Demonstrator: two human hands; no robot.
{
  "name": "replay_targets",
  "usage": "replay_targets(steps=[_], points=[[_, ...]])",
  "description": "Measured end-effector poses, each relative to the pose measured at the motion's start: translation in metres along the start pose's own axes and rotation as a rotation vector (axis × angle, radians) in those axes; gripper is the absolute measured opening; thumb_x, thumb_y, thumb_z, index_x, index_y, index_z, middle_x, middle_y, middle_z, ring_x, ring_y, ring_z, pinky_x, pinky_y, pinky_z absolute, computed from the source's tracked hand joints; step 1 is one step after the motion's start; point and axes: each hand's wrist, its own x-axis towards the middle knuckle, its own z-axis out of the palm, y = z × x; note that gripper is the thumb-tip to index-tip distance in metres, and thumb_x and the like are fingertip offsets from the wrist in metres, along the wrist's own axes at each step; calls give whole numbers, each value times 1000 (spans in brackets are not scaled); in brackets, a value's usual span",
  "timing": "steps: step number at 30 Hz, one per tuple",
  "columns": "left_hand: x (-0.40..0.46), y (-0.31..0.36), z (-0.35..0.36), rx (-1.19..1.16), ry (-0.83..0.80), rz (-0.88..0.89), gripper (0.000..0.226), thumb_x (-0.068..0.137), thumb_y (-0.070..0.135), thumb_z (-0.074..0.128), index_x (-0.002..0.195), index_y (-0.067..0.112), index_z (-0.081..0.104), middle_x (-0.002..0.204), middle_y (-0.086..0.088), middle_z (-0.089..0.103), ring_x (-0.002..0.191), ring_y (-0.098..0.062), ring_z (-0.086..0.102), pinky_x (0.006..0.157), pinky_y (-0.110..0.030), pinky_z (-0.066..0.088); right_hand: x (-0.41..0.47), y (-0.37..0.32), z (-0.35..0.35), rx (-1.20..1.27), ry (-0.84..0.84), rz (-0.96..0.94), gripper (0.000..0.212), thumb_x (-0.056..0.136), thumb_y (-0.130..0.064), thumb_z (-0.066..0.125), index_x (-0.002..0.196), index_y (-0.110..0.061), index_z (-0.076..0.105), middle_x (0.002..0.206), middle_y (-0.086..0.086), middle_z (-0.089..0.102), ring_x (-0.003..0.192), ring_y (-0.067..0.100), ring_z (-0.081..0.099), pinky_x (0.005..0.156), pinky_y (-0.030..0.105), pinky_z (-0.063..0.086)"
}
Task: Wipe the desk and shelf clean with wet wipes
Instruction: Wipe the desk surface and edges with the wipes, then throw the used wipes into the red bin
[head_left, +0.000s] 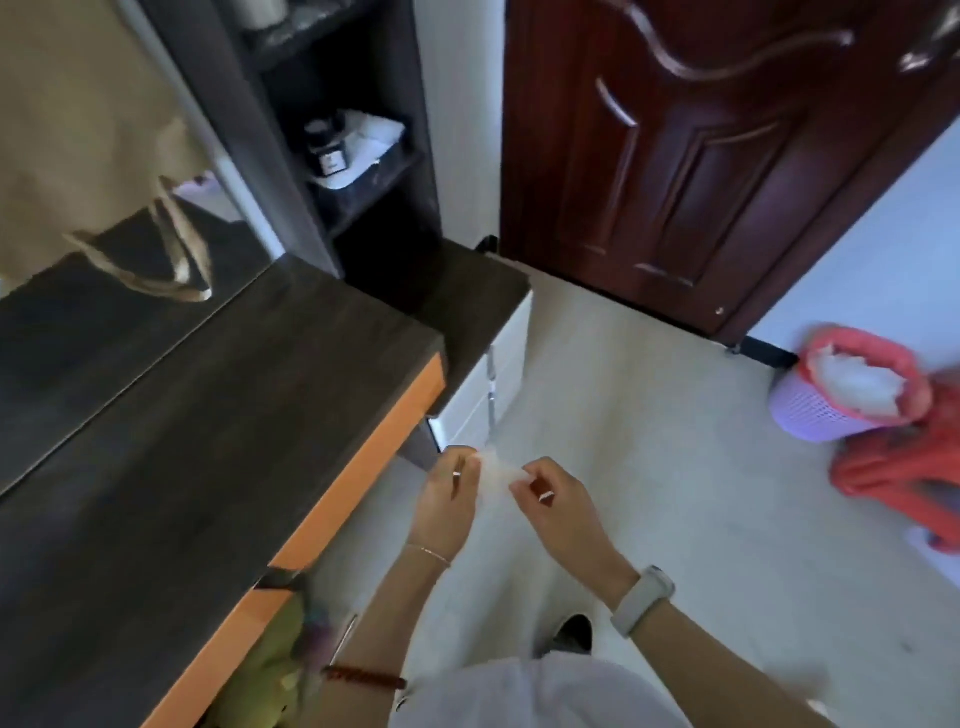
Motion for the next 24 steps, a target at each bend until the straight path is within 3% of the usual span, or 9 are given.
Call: replay_targets(steps=[3,5,8,11,15,18,21,24], points=[[34,31,65,183,-58,181,13,88,5,52,95,6,63,101,-9,62,101,-24,55,93,-33,41,18,43,-82,-4,174,78,13,88,-15,58,78,-21,53,71,-7,56,64,13,52,58,8,38],[52,47,107,325,-104,284,19,87,10,56,105,10,63,116,-10,60,114,-25,51,100,-32,34,24,71,-131,-37,259,119,5,91,-17,55,86,-16,57,78,-4,61,71,17,58,66,15,43],[74,73,176,546,-225,349,37,90,26,52,126,17,50,139,-7,45,129,-23,38,108,-34,26,26,116,-201,-113,423,224,11,92,-15,52,95,-8,59,87,10,68,79,26,63,73,37,52],[93,97,237,694,-339,450,43,93,31,45,134,20,41,147,-6,34,136,-21,28,113,-37,22,26,148,-259,-197,586,316,10,92,-12,52,95,-4,56,77,19,69,72,35,64,66,42,50],[125,134,311,742,-479,515,43,94,29,42,135,18,39,148,-7,30,136,-22,27,112,-34,22,30,179,-326,-222,721,422,15,91,-8,51,104,-9,58,62,18,66,60,37,61,60,41,46],[158,166,371,712,-583,556,41,94,25,43,133,16,41,146,-8,34,132,-22,32,108,-32,26,45,202,-375,-121,754,453,21,88,2,50,100,-7,65,64,12,65,59,30,62,62,40,51],[194,196,431,680,-699,581,41,93,23,44,132,13,41,143,-9,37,131,-24,33,108,-33,30,75,225,-421,52,788,499,26,87,8,47,86,-10,66,71,6,61,52,4,62,52,16,53],[237,228,492,726,-727,626,44,93,28,43,135,16,37,144,-6,36,132,-22,32,109,-35,29,118,244,-472,116,847,553,28,87,8,47,86,-13,65,75,9,63,51,2,61,49,12,52]])
